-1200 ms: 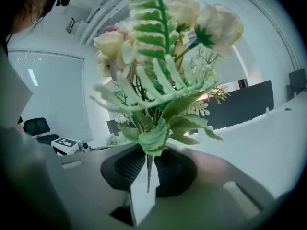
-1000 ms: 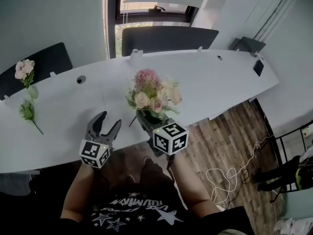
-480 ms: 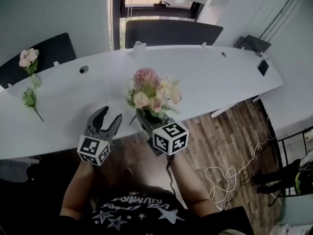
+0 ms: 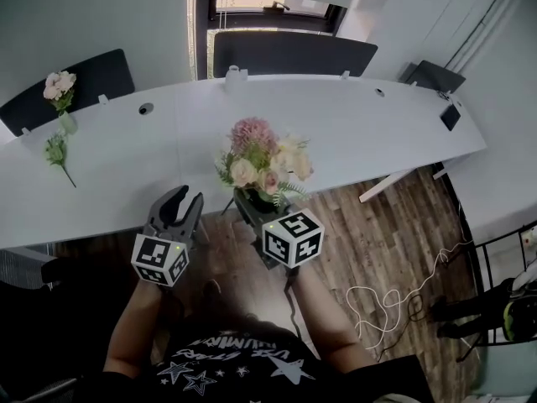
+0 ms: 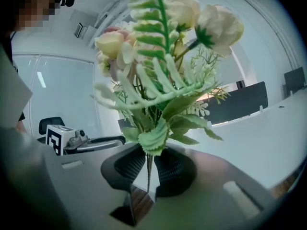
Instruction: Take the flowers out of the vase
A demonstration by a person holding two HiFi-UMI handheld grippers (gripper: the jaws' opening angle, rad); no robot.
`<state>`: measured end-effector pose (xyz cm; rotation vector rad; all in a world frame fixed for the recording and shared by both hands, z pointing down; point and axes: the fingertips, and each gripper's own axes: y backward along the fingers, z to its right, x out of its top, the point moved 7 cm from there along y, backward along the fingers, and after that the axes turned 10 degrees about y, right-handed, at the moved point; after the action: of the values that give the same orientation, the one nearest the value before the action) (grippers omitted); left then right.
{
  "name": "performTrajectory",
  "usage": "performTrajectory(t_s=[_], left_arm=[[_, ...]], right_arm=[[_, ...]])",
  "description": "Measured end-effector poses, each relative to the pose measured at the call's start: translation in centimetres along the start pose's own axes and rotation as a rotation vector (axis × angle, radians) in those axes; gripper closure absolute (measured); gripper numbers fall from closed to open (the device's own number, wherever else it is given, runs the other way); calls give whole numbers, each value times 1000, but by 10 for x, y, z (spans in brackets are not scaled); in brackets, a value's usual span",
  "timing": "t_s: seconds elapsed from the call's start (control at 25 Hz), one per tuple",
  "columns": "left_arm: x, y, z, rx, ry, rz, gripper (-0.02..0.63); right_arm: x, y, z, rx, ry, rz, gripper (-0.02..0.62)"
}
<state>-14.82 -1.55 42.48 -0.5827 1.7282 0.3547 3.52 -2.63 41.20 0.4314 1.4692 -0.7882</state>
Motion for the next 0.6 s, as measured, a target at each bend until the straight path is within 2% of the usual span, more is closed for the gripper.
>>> performTrajectory(t_s=[0.16, 0.36, 0.6], left_arm=[[4, 16, 17, 27, -5, 17, 471], [-3, 56, 59, 55, -15, 40, 489], [-4, 60, 68, 65, -2, 47, 537]], right_arm=[[2, 19, -9, 19, 16, 7, 540], [-7, 66, -39, 53, 47, 8, 540], [-11, 75, -41, 63, 53, -9, 540]])
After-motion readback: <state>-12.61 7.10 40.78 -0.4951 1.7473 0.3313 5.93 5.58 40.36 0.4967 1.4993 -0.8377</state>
